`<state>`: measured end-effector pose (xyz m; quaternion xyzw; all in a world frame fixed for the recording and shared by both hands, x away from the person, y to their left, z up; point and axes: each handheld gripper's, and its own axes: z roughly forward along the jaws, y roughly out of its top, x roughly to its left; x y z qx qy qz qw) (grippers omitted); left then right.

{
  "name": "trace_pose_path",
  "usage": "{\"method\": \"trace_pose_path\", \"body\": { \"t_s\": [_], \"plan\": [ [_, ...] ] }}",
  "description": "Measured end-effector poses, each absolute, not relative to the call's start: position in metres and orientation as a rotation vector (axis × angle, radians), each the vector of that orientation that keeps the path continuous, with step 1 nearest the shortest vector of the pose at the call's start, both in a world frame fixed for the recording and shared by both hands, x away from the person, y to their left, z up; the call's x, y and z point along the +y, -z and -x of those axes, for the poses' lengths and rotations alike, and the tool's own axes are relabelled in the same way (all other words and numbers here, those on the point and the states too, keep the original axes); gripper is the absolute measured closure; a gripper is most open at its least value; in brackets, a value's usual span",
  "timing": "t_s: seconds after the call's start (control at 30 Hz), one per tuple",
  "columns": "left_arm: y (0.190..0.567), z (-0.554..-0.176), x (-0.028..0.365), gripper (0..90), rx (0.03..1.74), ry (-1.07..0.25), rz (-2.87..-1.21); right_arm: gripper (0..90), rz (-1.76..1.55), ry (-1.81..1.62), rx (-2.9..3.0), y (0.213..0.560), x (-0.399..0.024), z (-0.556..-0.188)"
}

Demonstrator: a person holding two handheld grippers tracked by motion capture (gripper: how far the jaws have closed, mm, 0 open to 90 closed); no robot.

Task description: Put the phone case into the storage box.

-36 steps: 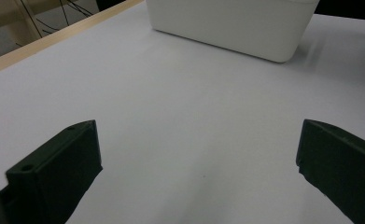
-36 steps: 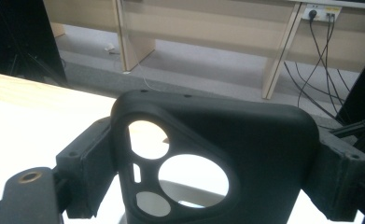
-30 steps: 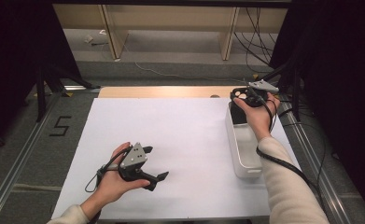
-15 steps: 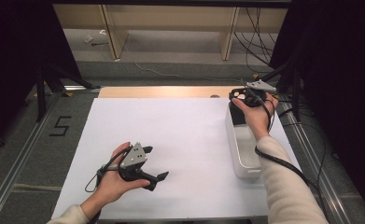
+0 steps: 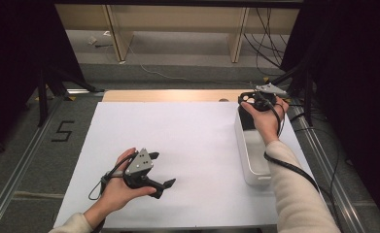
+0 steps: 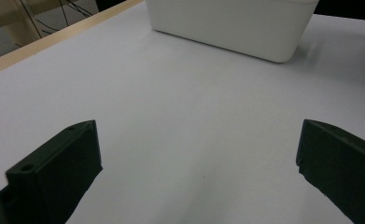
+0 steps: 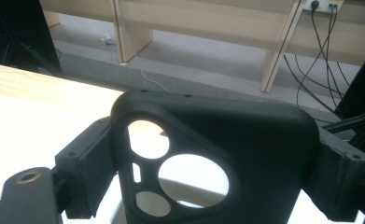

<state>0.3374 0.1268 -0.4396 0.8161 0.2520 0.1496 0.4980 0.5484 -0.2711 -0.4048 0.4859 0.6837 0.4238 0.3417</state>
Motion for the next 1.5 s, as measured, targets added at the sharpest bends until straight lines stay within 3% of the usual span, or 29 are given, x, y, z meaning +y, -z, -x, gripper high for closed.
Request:
{"method": "trace_pose_path", "body": {
  "t_s": [0.67,1.23,1.5],
  "plan": [
    [0.440,-0.337,0.127,0.0,0.609,-0.361,-1.975,13.9,-1.246,-1.100,1.780,0.409,-0.271,-0.556],
    [0.440,-0.337,0.127,0.0,0.610,-0.361,-1.976,1.2,-1.252,-1.070,1.814,0.414,-0.272,-0.560],
    [0.440,-0.338,0.127,0.0,0.609,-0.361,-1.976,0.4,-1.259,-1.054,1.802,0.414,-0.272,-0.561]
  ]
}}
